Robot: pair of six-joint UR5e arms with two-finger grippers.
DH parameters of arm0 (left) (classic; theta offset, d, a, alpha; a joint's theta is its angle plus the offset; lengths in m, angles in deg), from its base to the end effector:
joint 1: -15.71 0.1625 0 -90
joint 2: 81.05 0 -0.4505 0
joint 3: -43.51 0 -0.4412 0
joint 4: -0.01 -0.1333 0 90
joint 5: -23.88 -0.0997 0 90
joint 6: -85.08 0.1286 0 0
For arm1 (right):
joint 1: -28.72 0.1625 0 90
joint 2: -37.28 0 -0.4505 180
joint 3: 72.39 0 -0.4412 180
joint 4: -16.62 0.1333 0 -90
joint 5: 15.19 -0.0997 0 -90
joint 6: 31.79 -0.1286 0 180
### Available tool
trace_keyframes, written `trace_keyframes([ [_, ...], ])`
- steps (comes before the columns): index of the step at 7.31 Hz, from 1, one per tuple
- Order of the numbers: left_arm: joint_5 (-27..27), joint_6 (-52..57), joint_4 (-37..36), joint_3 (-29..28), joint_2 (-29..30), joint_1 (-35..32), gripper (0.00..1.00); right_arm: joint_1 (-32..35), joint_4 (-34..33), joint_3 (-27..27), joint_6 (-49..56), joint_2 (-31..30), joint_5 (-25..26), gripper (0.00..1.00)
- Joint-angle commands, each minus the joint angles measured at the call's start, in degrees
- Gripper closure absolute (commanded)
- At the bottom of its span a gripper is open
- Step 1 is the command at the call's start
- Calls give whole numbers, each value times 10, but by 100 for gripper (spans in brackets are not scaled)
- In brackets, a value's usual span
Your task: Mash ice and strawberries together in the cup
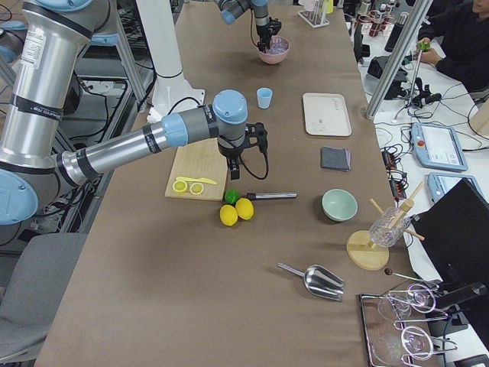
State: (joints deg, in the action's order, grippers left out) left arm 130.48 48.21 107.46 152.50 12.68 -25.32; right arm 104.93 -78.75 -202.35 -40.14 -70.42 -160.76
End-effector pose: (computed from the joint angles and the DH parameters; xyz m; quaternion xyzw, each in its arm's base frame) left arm 0.3832 -0.4614 0.4715 0.1565 0.3307 0.1472 0.9189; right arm -0.0660 -0.3832 0.4652 0.0390 -0.4775 -0.1099 0.8709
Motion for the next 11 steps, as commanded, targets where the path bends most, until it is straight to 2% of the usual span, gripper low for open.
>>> trace_keyframes([
  [1,1,-1,1,-12,4,2,35,1,0,-1,0,-2,-1,0],
  [3,0,-1,1,-19,6,2,42,2,0,-2,0,-3,-1,0],
  [4,-1,-1,2,-19,5,2,62,2,0,-3,0,-3,-1,0],
  [5,0,-1,2,-17,5,2,96,4,0,-5,0,-6,-2,0],
  [6,1,-1,1,-13,3,2,100,4,0,-8,0,-9,-2,0],
  [7,10,2,-1,-9,3,0,100,5,0,-8,0,-11,-2,0],
  [9,41,17,-49,25,6,-10,100,5,0,-9,0,-15,-5,0],
  [11,64,63,-96,58,8,-54,100,5,0,-9,0,-15,-5,0],
])
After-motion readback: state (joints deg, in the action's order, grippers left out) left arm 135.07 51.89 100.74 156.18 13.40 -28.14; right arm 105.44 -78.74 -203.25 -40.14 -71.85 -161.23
